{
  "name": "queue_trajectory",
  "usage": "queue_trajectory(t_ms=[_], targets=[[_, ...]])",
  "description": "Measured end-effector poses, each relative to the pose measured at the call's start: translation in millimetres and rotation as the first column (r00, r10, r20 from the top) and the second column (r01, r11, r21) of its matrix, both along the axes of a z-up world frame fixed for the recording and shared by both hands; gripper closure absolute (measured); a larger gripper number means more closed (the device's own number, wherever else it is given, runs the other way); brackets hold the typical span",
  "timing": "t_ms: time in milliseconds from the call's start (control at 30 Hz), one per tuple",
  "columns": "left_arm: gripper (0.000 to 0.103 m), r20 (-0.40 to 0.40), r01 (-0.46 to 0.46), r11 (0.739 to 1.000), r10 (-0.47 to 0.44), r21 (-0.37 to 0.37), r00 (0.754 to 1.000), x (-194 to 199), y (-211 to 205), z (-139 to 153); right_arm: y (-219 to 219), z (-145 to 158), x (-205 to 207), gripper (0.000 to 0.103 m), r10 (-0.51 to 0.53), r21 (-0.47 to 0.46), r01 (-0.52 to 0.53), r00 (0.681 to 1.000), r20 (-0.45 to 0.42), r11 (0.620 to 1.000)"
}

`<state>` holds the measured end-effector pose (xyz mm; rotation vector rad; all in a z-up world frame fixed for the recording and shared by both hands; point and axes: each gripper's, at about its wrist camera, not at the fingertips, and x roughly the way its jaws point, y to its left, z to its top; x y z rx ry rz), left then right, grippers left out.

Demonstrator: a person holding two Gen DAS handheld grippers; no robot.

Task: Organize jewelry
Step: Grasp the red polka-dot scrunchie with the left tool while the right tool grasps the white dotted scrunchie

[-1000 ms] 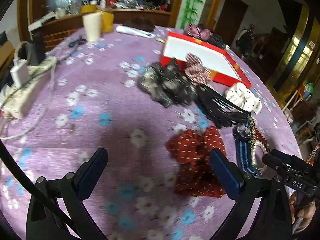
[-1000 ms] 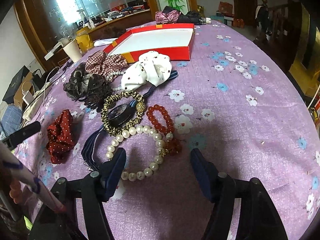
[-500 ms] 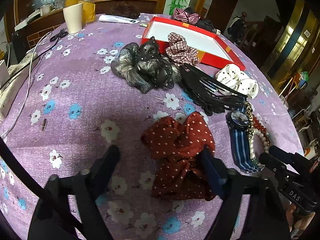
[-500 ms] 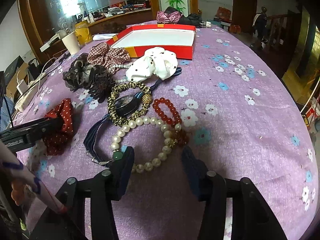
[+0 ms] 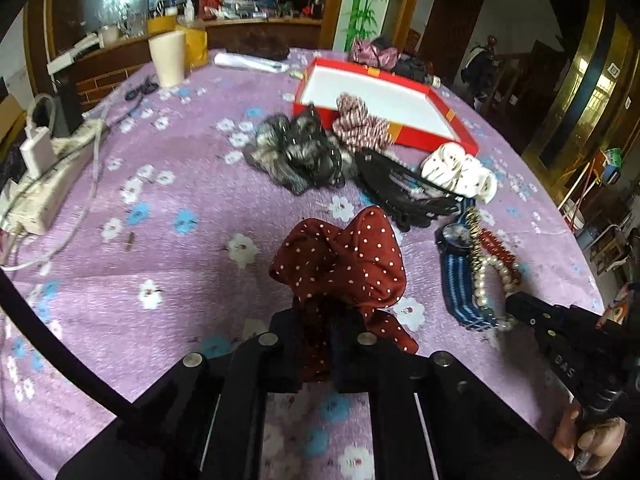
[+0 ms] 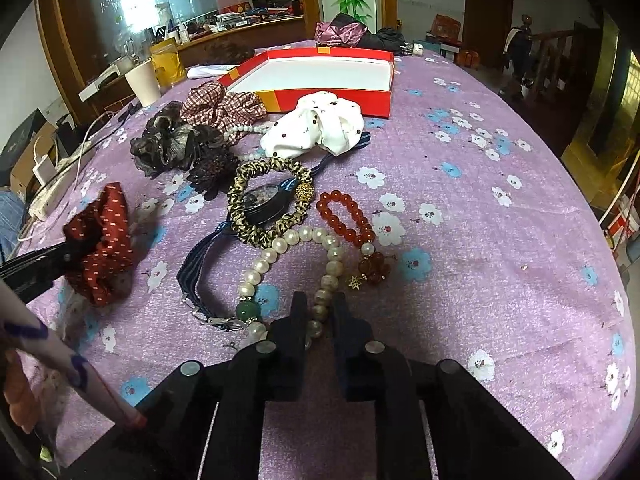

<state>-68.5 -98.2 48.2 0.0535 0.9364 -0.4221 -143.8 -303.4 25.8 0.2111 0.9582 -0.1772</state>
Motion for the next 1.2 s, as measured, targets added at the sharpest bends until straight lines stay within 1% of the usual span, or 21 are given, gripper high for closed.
queue_trajectory(t_ms=[33, 200, 300, 400, 467, 500, 533, 567, 600, 633, 700, 767, 800, 833, 867, 967, 1000, 1033, 1067, 1100, 1200], targets=[[0.095, 0.012, -0.002, 1.000, 0.002, 0.000, 1.000, -3, 1, 4, 1, 2, -1, 0.096, 0.000, 0.001, 0.000, 1.000, 0.005, 1.000], [0.095, 0.061, 0.007, 1.000, -0.005, -0.025, 0.998, -23, 11, 32, 6, 22, -15, 0.101, 0.012, 0.000, -0.012, 0.998, 0.059, 1.000], [0.095, 0.082, 0.022, 0.998, -0.018, -0.051, 0.996, -30, 18, 54, 8, 40, -22, 0.103, 0.019, -0.010, -0.018, 0.995, 0.099, 1.000], [0.095, 0.111, 0.028, 0.998, -0.021, -0.061, 0.994, -32, 23, 78, 7, 59, -24, 0.103, 0.033, -0.015, -0.032, 0.991, 0.129, 0.999], [0.095, 0.122, 0.026, 0.997, -0.018, -0.067, 0.992, -28, 27, 91, 4, 70, -21, 0.103, 0.072, 0.009, -0.074, 0.987, 0.140, 0.997], [0.095, 0.128, 0.023, 0.997, -0.014, -0.068, 0.992, -25, 29, 98, 3, 71, -18, 0.102, 0.092, 0.024, -0.096, 0.987, 0.135, 0.995], [0.095, 0.137, 0.018, 0.998, -0.009, -0.065, 0.991, -22, 30, 104, 2, 69, -14, 0.096, 0.108, 0.041, -0.114, 0.986, 0.125, 0.993], [0.095, 0.147, 0.013, 0.998, -0.005, -0.059, 0.989, -20, 30, 107, 0, 64, -10, 0.084, 0.106, 0.044, -0.111, 0.989, 0.102, 0.993], [0.095, 0.162, 0.006, 0.999, 0.002, -0.050, 0.987, -18, 32, 111, -2, 56, -7, 0.060, 0.096, 0.031, -0.099, 0.992, 0.082, 0.995], [0.095, 0.170, 0.001, 0.999, 0.006, -0.046, 0.985, -16, 32, 113, -3, 49, -6, 0.040, 0.095, 0.029, -0.097, 0.993, 0.073, 0.995], [0.095, 0.174, -0.008, 0.999, 0.016, -0.046, 0.985, -10, 34, 114, -6, 32, -2, 0.040, 0.092, 0.050, -0.094, 0.995, 0.038, 0.994], [0.095, 0.164, -0.016, 0.998, 0.024, -0.053, 0.986, -5, 35, 110, -9, 17, 2, 0.045, 0.077, 0.072, -0.078, 0.997, 0.007, 0.994], [0.095, 0.158, -0.017, 0.998, 0.026, -0.059, 0.987, -2, 35, 107, -10, 10, 5, 0.052, 0.068, 0.075, -0.067, 0.998, -0.010, 0.995], [0.095, 0.154, -0.017, 0.998, 0.027, -0.064, 0.988, 0, 34, 103, -10, 8, 6, 0.062, 0.060, 0.072, -0.059, 0.998, -0.013, 0.996], [0.095, 0.151, -0.017, 0.998, 0.027, -0.064, 0.988, 1, 34, 99, -12, 10, 7, 0.064, 0.053, 0.074, -0.054, 0.999, 0.003, 0.996], [0.095, 0.131, -0.009, 0.998, 0.017, -0.059, 0.991, 10, 29, 87, -22, 26, 14, 0.064, 0.032, 0.105, -0.040, 0.997, 0.076, 0.994], [0.095, 0.124, -0.009, 0.998, 0.016, -0.058, 0.992, 13, 27, 84, -27, 32, 20, 0.062, 0.015, 0.120, -0.027, 0.995, 0.096, 0.992], [0.095, 0.116, -0.009, 0.998, 0.015, -0.060, 0.993, 17, 24, 80, -33, 37, 29, 0.053, -0.002, 0.141, -0.014, 0.993, 0.115, 0.990], [0.095, 0.109, -0.007, 0.998, 0.013, -0.061, 0.994, 20, 22, 77, -38, 40, 40, 0.046, -0.018, 0.158, -0.002, 0.992, 0.126, 0.987], [0.095, 0.105, -0.004, 0.998, 0.010, -0.060, 0.994, 24, 19, 74, -44, 41, 53, 0.036, -0.033, 0.172, 0.011, 0.991, 0.127, 0.985], [0.095, 0.098, -0.003, 0.999, 0.006, -0.034, 0.995, 35, 8, 68, -55, 32, 99, 0.036, -0.058, 0.195, 0.039, 0.994, 0.091, 0.980]])
